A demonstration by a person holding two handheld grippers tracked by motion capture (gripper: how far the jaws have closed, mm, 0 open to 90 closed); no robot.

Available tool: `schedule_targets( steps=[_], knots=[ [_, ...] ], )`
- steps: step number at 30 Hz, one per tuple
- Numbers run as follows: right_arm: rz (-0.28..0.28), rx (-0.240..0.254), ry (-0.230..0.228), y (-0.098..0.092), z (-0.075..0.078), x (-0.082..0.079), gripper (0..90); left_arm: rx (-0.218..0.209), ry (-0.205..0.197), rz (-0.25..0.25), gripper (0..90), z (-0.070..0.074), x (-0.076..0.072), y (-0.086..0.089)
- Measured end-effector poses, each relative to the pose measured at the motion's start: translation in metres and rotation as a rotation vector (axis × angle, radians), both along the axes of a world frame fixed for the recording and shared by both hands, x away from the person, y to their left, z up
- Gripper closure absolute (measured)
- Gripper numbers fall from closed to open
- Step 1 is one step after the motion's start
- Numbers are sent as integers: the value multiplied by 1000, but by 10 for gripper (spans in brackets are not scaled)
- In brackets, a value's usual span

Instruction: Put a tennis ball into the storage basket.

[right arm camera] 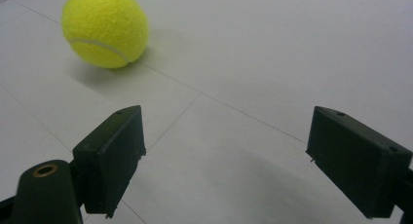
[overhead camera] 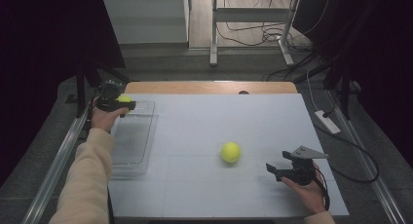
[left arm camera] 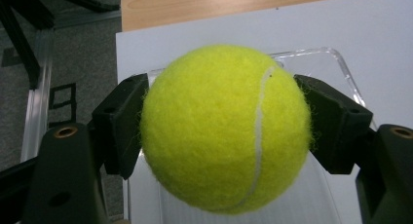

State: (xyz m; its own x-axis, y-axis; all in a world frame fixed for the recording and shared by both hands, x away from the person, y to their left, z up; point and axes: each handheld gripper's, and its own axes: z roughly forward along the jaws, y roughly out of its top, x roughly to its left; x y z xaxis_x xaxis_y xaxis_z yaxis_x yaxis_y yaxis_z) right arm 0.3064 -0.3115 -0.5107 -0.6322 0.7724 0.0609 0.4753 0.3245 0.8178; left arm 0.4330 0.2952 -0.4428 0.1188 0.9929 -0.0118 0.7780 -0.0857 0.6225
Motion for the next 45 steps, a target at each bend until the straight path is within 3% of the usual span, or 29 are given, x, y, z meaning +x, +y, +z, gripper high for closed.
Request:
schedule_targets(
  steps=[8, 14, 27, 38, 42, 45],
  knots=[
    [-1, -5, -1, 0, 0, 0, 138, 21, 51, -4, 262, -11, 6, 0],
    [-1, -6, -1, -1, -1, 0, 138, 39, 69, -7, 261, -14, 8, -3],
    [-3, -8, -2, -1, 0, 0, 139, 35, 97, 1, 260, -25, 9, -3],
    [-5, -10, -4, -1, 0, 0, 140, 37, 82, 3, 258, -23, 7, -2],
    [-5, -8, -5, -1, 0, 0, 140, 29, 59, 4, 182, -20, 6, -3],
    [-3, -8, -4, -1, 0, 0, 140, 47, 42, 8, 136, -14, 5, -6]
  ],
)
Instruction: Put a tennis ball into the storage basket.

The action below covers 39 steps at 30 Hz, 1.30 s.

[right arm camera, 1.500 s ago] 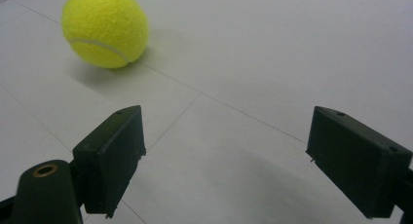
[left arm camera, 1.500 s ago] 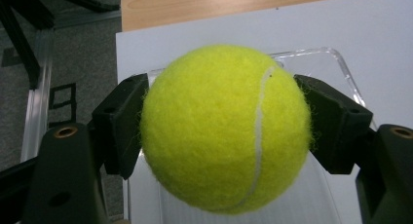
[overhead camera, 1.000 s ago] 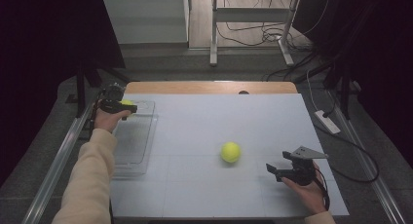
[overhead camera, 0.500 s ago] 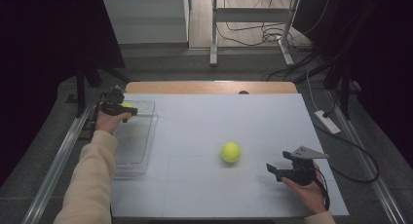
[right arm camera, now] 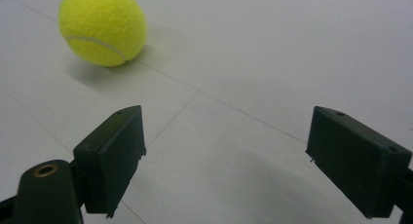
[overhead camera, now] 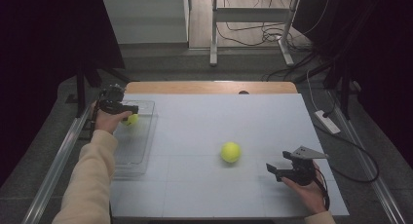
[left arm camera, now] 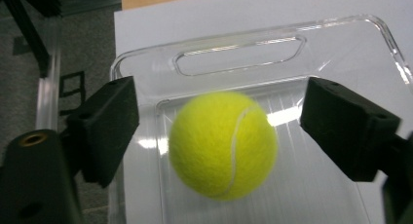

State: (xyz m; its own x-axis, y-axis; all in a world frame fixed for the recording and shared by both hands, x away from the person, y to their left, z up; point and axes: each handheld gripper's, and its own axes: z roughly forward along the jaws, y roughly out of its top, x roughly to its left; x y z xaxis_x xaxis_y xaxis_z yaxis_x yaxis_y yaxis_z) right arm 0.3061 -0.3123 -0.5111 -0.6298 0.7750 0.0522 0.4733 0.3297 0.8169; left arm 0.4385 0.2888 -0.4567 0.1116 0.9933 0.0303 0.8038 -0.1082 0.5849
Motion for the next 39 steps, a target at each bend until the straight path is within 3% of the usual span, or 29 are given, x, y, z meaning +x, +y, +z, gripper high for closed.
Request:
schedule_targets(
  steps=[9, 16, 31, 39],
  knots=[
    [-2, -3, -1, 0, 0, 0, 141, -81, -43, -26, 100, 9, -5, -1],
    [-5, 2, -2, -1, 0, 0, 142, -108, -75, -57, 102, 17, -13, -4],
    [-19, 24, 2, -4, 1, 1, 141, -162, -138, -210, 112, 34, -35, -31],
    [-20, 17, -2, -4, 2, 0, 141, -190, -156, -257, 112, 37, -38, -43]
  ],
)
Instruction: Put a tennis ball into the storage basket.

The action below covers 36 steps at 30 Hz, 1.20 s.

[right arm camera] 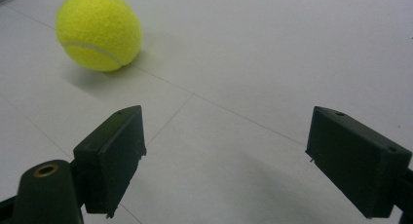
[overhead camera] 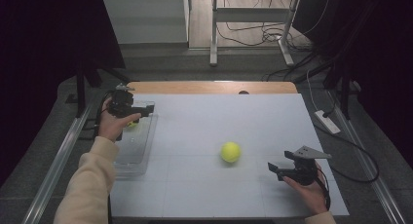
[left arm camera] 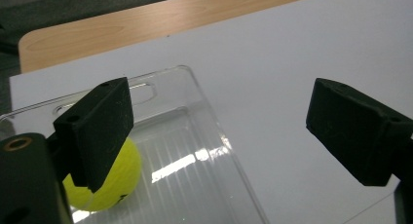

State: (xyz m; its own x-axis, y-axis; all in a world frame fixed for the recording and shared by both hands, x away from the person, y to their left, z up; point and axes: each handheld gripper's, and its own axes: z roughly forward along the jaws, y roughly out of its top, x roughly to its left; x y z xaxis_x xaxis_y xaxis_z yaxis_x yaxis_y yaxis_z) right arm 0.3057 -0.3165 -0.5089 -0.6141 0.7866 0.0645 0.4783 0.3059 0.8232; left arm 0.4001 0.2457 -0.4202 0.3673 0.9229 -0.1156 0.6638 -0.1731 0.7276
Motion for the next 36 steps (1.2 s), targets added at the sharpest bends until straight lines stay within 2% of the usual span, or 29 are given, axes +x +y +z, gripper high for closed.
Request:
schedule_targets(
  steps=[9, 19, 24, 36],
  knots=[
    [6, 1, 2, 1, -1, 1, 141, -17, -31, -43, 116, 7, -9, -11],
    [5, 5, -3, -1, 0, 2, 142, -14, -48, -93, 119, 10, -15, -24],
    [5, 0, -1, 0, 0, 2, 142, -27, -54, -112, 121, 11, -19, -31],
    [9, 1, -3, 1, 0, 3, 143, -17, -42, -134, 124, 8, -21, -41]
  ],
)
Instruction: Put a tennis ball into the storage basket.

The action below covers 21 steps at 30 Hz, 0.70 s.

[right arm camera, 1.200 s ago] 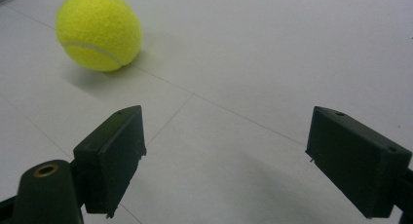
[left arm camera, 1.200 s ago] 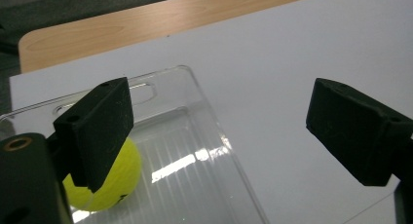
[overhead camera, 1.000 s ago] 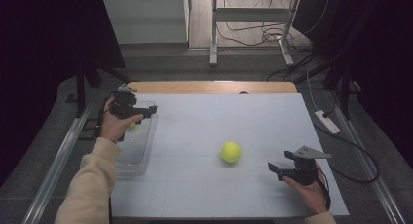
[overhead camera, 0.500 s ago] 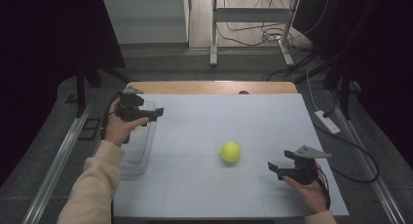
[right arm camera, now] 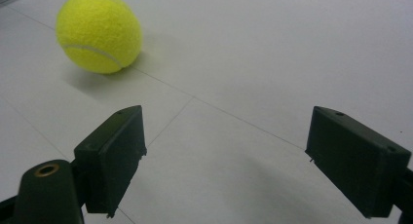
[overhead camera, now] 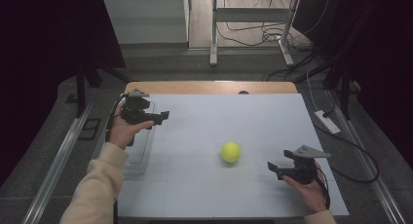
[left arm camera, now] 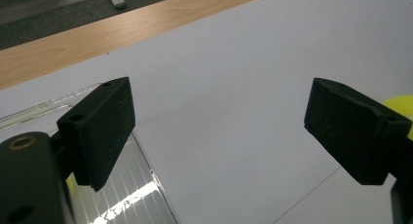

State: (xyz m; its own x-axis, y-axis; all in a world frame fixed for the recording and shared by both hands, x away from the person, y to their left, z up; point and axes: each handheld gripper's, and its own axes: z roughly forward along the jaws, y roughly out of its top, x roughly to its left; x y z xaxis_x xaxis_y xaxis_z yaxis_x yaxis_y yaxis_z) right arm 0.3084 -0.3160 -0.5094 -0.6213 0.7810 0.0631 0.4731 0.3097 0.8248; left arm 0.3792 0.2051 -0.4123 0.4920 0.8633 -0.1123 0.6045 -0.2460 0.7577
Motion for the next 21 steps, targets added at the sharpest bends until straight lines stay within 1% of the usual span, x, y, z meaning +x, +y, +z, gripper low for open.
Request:
schedule_targets(
  steps=[2, 7, 13, 14, 17, 21],
  knots=[
    [0, -2, 0, 0, 0, 0, 143, -1, -5, -5, 124, 0, -1, -3],
    [-2, -2, 1, 0, 0, 0, 144, 0, -4, -23, 124, -1, 0, -11],
    [-2, -4, 0, 0, -1, 1, 143, 9, -7, -77, 123, -2, -2, -30],
    [-2, -4, 0, 0, 0, 1, 143, 9, -10, -91, 122, -2, -3, -35],
    [-1, -5, -1, 0, -1, 1, 143, 16, -11, -101, 121, -2, -2, -40],
    [1, -7, 0, 1, -1, 1, 144, 26, -3, -116, 120, -4, 0, -46]
  ],
)
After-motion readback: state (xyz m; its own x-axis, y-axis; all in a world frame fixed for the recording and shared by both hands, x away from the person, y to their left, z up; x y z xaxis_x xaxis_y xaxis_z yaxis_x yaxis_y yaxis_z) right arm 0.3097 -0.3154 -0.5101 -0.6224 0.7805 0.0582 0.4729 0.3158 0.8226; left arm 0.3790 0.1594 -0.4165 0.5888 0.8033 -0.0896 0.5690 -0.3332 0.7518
